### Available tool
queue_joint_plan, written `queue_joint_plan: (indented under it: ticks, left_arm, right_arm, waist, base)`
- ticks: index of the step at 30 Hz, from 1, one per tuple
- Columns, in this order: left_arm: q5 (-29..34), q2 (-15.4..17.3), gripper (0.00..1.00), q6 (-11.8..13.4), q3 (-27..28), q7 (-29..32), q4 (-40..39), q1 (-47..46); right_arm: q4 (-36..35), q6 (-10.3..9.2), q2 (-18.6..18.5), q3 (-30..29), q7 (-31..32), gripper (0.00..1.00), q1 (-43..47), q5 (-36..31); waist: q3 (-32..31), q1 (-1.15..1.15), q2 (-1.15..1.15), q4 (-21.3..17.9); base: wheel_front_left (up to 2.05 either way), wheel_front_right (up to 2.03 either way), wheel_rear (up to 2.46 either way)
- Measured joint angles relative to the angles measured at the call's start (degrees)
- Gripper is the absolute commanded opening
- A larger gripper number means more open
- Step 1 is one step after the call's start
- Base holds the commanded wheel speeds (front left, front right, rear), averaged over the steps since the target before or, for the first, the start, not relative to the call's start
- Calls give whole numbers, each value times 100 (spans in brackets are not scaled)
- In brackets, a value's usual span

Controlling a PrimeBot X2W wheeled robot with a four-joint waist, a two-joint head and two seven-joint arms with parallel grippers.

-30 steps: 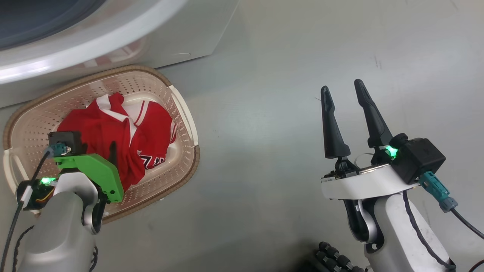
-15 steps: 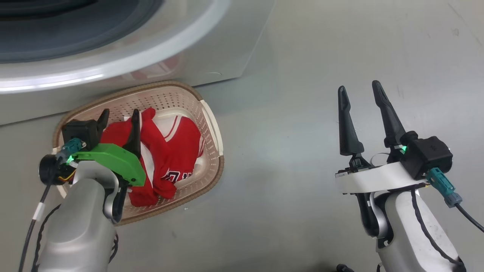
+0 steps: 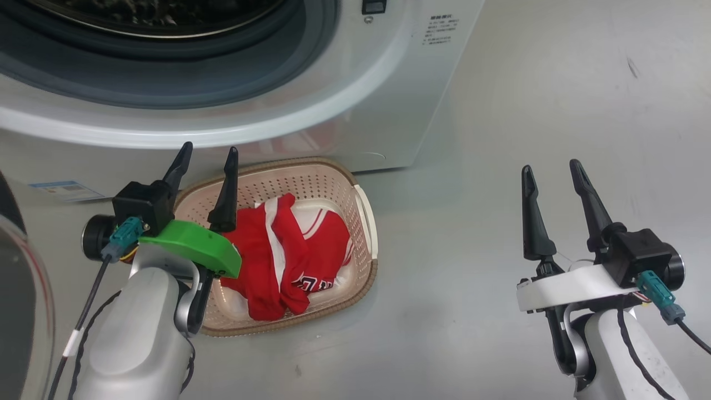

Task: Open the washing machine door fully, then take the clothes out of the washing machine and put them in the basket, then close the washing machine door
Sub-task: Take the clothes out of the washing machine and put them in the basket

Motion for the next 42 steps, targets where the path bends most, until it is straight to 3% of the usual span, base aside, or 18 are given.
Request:
queue_joint_plan:
  ticks: [18, 42]
  left_arm:
    - [76, 103, 100, 318, 222, -2, -1450, 1372]
    - [257, 420, 100, 797, 190, 341, -2583, 2927]
  right_arm:
    - [32, 7, -2, 3, 0, 100, 743, 0]
    - [-165, -11, 5, -112, 0, 100, 1620, 0]
  waist:
    - [-1240, 0, 0, 536]
    - [-2007, 0, 0, 539]
  base:
    - [0, 0, 0]
    - [0, 0, 0]
